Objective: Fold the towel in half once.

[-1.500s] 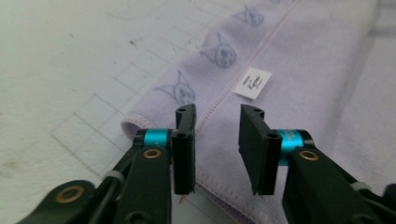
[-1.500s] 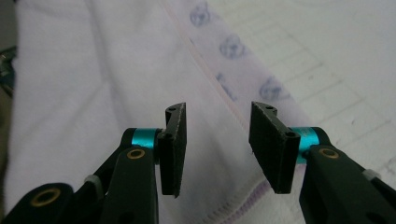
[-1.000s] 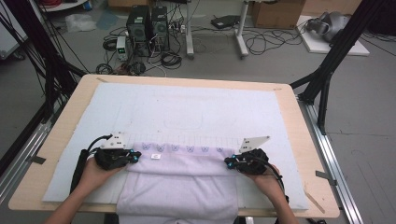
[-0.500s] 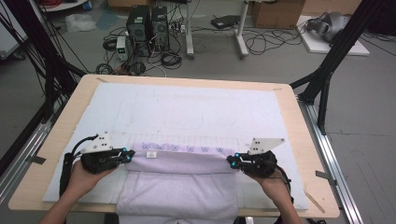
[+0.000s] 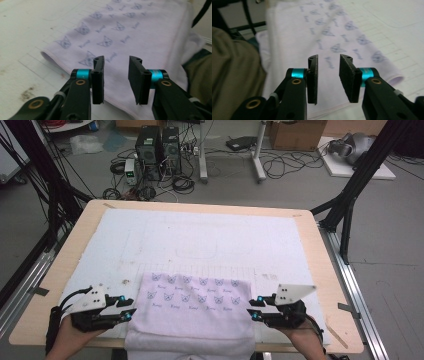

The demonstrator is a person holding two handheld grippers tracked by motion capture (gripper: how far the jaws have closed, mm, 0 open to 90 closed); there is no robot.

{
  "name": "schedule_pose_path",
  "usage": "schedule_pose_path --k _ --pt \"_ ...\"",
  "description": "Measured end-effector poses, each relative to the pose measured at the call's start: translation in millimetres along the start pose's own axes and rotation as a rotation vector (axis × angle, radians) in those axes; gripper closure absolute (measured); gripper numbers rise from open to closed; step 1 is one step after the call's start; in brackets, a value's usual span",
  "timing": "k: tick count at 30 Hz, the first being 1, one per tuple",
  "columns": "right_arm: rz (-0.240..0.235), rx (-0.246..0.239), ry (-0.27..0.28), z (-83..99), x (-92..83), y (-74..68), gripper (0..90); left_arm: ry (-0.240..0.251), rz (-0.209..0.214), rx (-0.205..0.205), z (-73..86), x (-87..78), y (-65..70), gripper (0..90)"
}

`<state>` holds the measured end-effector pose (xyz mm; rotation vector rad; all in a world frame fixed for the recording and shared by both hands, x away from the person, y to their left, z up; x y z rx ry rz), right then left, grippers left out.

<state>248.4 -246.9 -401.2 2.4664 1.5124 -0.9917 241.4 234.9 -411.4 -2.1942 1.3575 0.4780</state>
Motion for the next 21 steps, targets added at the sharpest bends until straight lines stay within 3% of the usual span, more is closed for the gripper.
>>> schedule_pose_path --k 3,9,13,15,18,21 --pt "0.032 0.011 -0.022 -8.1 12.5 19.2 62.8 -0.019 -0.021 -0.012 2.1 14.5 -14.4 62.1" --pt "0.08 0.098 -0.023 -18.8 30.7 59.2 54.0 -0.058 -0.041 -0.032 2.8 41.5 -43.5 59.7" --pt "0.127 0.125 -0.051 -16.9 41.6 79.2 48.0 -0.081 -0.039 -0.085 6.7 59.6 -66.5 52.9" --pt "0.133 0.162 -0.064 -14.9 45.0 86.2 43.8 -0.091 -0.039 -0.121 10.9 67.2 -74.1 50.8" --pt "0.152 0.167 -0.063 -13.9 49.6 91.7 40.5 -0.118 -0.045 -0.168 17.5 74.2 -80.5 46.3" --pt "0.14 0.174 -0.094 -12.0 56.6 95.6 40.7 -0.129 -0.058 -0.185 20.5 77.2 -83.7 44.1"
Point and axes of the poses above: each handheld gripper's, and its own axes: x roughly forward along the jaws, z roughly out of its underside, y roughly to its right, the point moved 2 cm from there along x, roughly forward along the jaws, and after that the axes turned 15 degrees about x, right-handed, at the moved point
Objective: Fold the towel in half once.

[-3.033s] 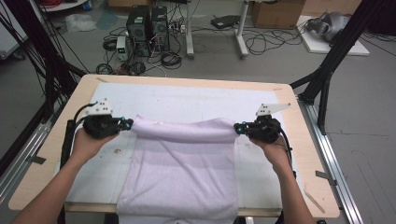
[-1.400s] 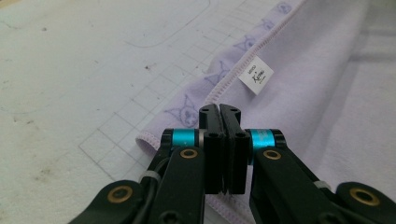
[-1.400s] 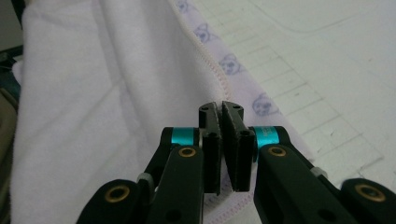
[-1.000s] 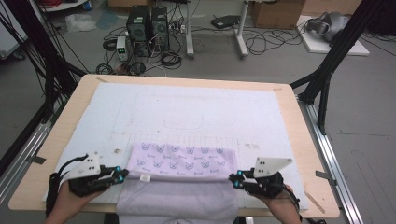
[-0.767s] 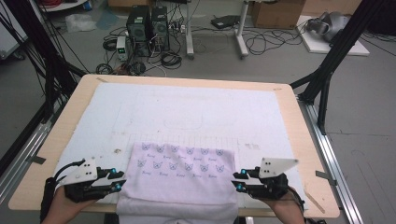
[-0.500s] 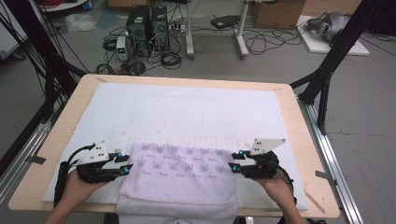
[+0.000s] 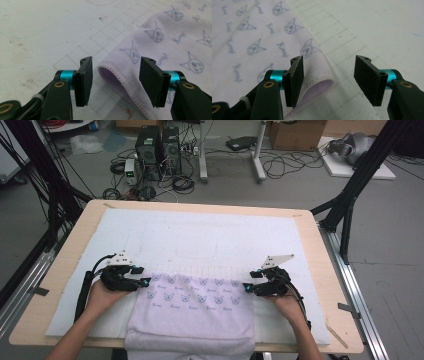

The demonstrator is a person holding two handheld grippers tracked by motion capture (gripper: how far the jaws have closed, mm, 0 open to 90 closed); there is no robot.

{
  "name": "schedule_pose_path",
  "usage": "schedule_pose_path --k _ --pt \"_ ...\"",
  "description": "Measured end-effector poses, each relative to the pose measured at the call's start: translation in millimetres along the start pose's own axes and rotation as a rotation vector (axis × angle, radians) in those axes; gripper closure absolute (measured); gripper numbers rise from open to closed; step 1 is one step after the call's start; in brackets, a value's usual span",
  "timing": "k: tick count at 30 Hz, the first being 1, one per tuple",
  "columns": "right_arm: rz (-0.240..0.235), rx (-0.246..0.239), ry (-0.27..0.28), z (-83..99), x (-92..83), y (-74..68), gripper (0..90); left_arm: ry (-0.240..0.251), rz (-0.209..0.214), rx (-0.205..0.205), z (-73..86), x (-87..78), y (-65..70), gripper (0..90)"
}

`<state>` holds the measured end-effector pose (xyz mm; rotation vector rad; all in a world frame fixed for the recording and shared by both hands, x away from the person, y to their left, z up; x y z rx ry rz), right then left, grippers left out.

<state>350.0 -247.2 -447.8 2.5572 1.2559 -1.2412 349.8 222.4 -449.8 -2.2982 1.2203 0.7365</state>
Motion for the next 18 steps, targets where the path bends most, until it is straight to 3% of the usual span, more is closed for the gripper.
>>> schedule_pose_path --k 2,4,5,7,8,9,10,13,18 --pt "-0.005 0.006 -0.024 1.1 5.6 2.0 42.4 -0.012 0.009 -0.01 1.5 3.2 -1.1 44.2" --pt "-0.013 0.002 -0.05 2.4 9.8 2.3 46.0 -0.041 0.031 -0.005 3.6 7.1 -0.5 50.5" --pt "-0.002 -0.01 -0.045 2.5 10.2 1.2 50.5 -0.041 0.018 0.003 2.9 6.9 0.2 52.1" --pt "-0.028 -0.021 -0.057 3.0 10.3 -1.5 61.0 -0.031 0.054 0.012 2.6 6.7 1.8 67.8" --pt "-0.025 -0.03 -0.057 3.6 11.0 -3.1 64.9 -0.03 0.058 0.023 2.2 6.8 2.4 70.5" --pt "-0.033 -0.037 -0.059 3.7 11.1 -4.4 74.0 -0.026 0.077 0.031 1.8 6.6 4.1 78.0" --pt "-0.055 -0.04 -0.065 3.8 11.4 -5.9 76.8 -0.032 0.066 0.052 1.0 6.2 5.9 81.0" --pt "-0.043 -0.088 -0.077 3.1 11.6 -11.8 84.0 -0.046 0.046 0.088 -1.3 4.9 8.9 83.9" --pt "-0.002 -0.097 -0.071 -4.2 9.7 -6.5 85.3 -0.034 -0.004 0.088 -6.1 2.7 4.0 84.8"
Point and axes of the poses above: each handheld gripper's, and its own axes: x roughly forward along the jaws, z roughly out of its underside, y roughly to its right, the point moved 2 cm from there along x, roughly forward along the jaws, and after that the axes turned 15 degrees about x, right-handed, at the moved point
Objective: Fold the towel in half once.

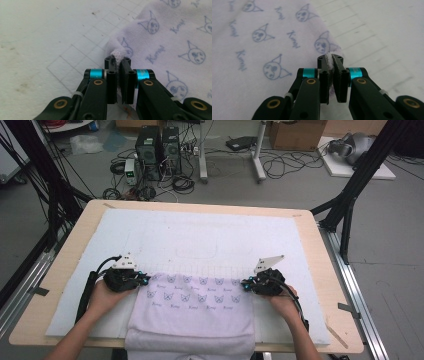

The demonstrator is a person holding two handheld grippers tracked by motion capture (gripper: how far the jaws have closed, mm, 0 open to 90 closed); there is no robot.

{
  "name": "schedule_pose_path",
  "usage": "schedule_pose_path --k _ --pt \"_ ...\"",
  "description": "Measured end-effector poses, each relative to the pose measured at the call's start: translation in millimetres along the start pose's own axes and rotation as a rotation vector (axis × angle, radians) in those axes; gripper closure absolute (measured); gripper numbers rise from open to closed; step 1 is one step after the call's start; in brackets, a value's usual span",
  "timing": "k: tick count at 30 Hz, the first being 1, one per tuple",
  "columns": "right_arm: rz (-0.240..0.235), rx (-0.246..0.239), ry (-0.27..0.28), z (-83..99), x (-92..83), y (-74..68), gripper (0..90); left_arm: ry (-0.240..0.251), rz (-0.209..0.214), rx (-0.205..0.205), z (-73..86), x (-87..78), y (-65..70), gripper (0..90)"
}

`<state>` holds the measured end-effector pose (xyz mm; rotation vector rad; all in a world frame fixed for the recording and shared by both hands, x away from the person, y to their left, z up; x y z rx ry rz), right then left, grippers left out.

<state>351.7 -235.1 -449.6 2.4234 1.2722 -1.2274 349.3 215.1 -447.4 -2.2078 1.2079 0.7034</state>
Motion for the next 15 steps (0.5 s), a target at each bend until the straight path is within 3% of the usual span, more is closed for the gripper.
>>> schedule_pose_path --k 5,8,11,15 --pt "0.034 0.029 0.049 -28.9 -8.8 18.3 85.8 0.043 -0.061 -0.05 -21.4 -5.9 -30.5 85.1" --pt "0.086 0.04 0.086 -51.6 -16.4 32.6 86.1 0.053 -0.097 -0.044 -42.4 -10.7 -54.7 85.1" --pt "0.106 0.072 0.12 -73.8 -24.6 48.2 86.1 0.035 -0.136 -0.023 -67.0 -13.6 -78.6 85.1" --pt "0.138 0.068 0.153 -108.9 -40.7 55.8 86.2 0.03 -0.201 -0.018 -101.6 -21.7 -108.1 85.2"
Point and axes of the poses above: each handheld gripper's, and its own axes: x roughly forward along the jaws, z roughly out of its underside, y roughly to its right, the point moved 2 cm from there along x, roughly forward along the jaws, and after that the axes turned 15 degrees about x, right-handed, at the moved point
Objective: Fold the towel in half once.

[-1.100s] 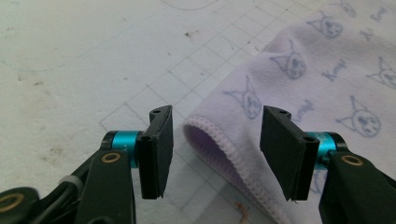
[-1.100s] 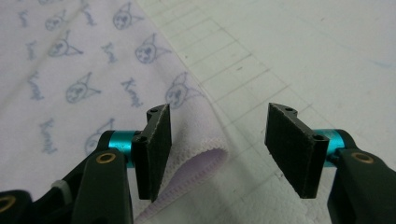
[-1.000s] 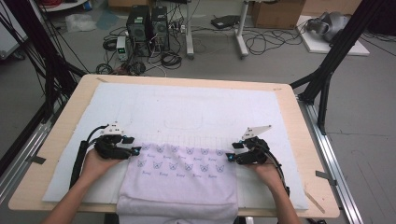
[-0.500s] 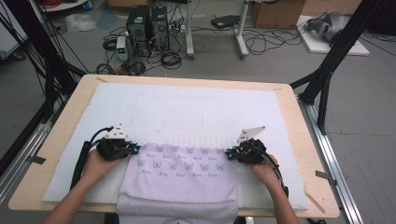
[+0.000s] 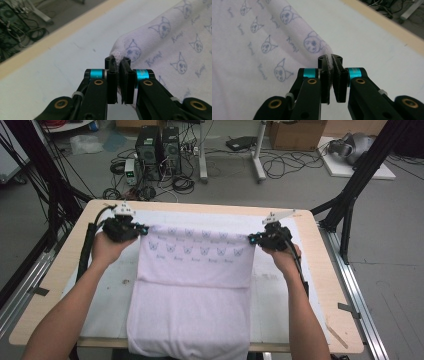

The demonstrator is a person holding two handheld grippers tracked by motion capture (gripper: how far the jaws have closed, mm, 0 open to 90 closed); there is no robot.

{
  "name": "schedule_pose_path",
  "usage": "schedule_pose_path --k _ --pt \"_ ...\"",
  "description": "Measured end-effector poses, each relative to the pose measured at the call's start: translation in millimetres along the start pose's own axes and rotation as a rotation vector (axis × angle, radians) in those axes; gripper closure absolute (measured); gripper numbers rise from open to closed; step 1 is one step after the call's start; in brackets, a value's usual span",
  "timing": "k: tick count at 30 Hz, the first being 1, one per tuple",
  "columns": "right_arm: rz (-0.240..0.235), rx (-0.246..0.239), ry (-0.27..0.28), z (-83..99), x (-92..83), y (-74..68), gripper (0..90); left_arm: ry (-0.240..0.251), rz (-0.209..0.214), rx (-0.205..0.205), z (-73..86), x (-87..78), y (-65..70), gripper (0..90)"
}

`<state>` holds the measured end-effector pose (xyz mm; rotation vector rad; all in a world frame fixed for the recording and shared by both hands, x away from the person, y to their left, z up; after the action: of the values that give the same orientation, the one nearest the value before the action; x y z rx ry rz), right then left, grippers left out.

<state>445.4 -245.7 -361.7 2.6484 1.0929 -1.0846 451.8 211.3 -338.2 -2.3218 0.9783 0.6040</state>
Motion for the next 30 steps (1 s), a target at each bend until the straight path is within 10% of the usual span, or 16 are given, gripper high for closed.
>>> schedule_pose_path --k 5,8,14,18,30 --pt "0.024 0.001 0.036 -42.8 -13.6 9.5 86.1 0.024 -0.028 -0.011 -23.1 -1.3 -21.5 84.5" --pt "0.032 0.028 0.029 -43.6 -4.9 18.3 71.7 -0.041 -0.031 -0.043 -8.4 10.5 -22.0 65.5" --pt "0.002 0.115 -0.031 -11.5 15.9 25.1 57.3 -0.027 0.011 -0.099 39.7 16.7 -11.6 58.5" --pt "-0.012 0.086 -0.068 11.1 23.6 19.1 55.8 -0.021 0.053 -0.113 58.9 17.6 0.1 57.8" --pt "-0.089 0.056 -0.065 65.1 28.5 -10.7 58.9 0.044 0.228 -0.015 76.8 20.3 54.4 67.0"
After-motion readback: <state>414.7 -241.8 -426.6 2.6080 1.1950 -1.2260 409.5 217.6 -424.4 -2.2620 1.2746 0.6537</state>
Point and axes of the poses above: each handheld gripper's, and its own axes: x roughly forward along the jaws, z roughly out of its underside, y roughly to its right, the point moved 2 cm from there along x, roughly forward along the jaws, and after that the axes turned 15 degrees about x, right-handed, at the moved point
